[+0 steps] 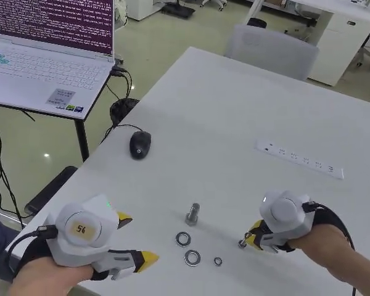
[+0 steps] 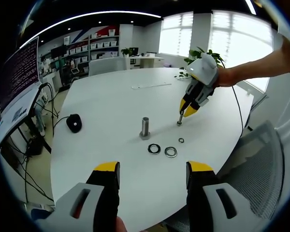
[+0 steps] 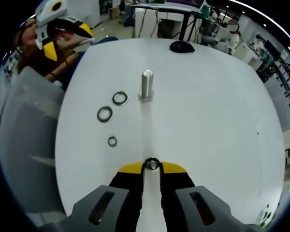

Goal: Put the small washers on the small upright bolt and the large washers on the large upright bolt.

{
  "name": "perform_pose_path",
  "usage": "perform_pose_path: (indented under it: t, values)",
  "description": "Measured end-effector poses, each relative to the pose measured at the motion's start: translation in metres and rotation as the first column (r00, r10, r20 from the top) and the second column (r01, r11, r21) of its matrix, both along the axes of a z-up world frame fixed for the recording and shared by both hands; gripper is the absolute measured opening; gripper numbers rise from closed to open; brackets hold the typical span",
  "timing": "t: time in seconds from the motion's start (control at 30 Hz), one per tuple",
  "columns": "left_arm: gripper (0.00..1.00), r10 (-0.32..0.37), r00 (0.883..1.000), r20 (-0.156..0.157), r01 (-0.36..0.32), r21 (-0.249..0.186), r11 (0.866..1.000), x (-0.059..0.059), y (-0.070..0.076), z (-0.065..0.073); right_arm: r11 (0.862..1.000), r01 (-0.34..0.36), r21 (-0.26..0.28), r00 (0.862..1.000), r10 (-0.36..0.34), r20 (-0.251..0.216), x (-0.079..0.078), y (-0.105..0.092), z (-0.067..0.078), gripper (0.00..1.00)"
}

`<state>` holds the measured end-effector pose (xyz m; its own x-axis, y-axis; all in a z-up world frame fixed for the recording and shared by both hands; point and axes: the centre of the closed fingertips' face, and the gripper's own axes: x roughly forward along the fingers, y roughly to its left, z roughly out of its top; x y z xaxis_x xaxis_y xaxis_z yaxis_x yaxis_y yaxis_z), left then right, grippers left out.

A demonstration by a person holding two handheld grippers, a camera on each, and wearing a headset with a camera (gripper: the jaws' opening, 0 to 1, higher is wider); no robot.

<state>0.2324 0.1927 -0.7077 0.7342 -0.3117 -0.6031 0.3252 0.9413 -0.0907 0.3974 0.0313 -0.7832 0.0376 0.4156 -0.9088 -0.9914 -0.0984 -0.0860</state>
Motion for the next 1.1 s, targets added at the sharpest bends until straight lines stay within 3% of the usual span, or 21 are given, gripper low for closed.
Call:
perform_pose_path:
  t: [0.6, 0.83, 1.1]
  values:
    - [0.54, 0.013, 1.0, -0.013, -0.013, 0.0, 1.0, -0.004, 0.003, -0.004, 0.999, 0.028, -0.028, 0.999, -0.028, -0.018, -0.001, -0.002, -0.03, 0.13]
    - [0.54, 0.013, 1.0, -0.009, -0.013, 0.001, 1.0, -0.003, 0.003, -0.003, 0.999, 0.052, -0.016, 0.998, -0.052, -0.028, -0.001, -0.005, -0.029, 0.16]
    - [0.54, -0.001, 1.0, -0.003, 0.001, 0.007, 1.0, -0.003, -0.001, 0.001, 0.994, 0.11, -0.005, 0.993, -0.11, -0.043, -0.003, -0.022, -0.027, 0.18]
